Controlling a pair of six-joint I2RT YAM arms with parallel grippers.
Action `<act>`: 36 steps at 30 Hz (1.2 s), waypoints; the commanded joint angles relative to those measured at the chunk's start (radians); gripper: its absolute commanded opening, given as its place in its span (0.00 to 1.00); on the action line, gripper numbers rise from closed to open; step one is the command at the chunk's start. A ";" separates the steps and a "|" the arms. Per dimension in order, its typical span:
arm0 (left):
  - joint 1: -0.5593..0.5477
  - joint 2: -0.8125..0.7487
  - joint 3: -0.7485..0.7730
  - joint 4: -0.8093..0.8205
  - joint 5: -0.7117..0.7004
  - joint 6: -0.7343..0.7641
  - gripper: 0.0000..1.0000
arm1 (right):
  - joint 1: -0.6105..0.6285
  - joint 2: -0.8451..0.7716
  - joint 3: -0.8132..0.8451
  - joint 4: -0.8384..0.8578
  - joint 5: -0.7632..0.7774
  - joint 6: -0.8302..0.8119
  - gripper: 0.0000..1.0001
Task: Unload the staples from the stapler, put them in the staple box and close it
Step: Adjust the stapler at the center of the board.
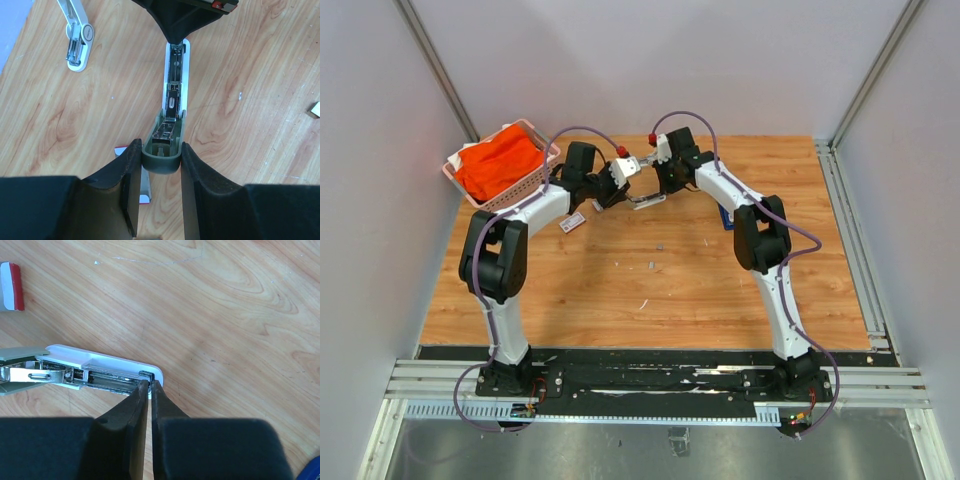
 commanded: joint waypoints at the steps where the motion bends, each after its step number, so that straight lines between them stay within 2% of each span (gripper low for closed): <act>1: 0.013 0.012 -0.036 0.003 -0.092 0.061 0.00 | -0.001 0.107 -0.015 -0.073 0.014 -0.019 0.10; 5: 0.012 0.028 0.014 -0.025 -0.076 0.050 0.00 | 0.020 0.105 0.045 -0.073 -0.034 -0.037 0.16; 15: 0.010 0.051 0.031 -0.026 -0.071 0.037 0.00 | 0.045 0.089 0.068 -0.077 -0.031 -0.051 0.21; 26: 0.008 0.057 0.035 -0.017 -0.072 0.028 0.00 | 0.054 0.060 0.087 -0.053 -0.209 0.005 0.24; 32: 0.006 0.058 0.030 -0.015 -0.069 0.025 0.00 | 0.060 0.046 0.083 -0.069 -0.140 0.005 0.25; 33: 0.006 0.057 0.028 -0.015 -0.069 0.025 0.00 | 0.060 0.043 0.082 -0.072 -0.125 0.004 0.29; 34: 0.006 0.056 0.027 -0.014 -0.071 0.026 0.00 | 0.060 0.039 0.083 -0.075 -0.113 0.002 0.37; 35: 0.006 0.055 0.025 -0.013 -0.071 0.026 0.00 | 0.060 0.034 0.082 -0.077 -0.104 0.000 0.52; 36: 0.007 0.054 0.024 -0.012 -0.072 0.028 0.00 | 0.060 0.029 0.083 -0.077 -0.101 -0.002 0.57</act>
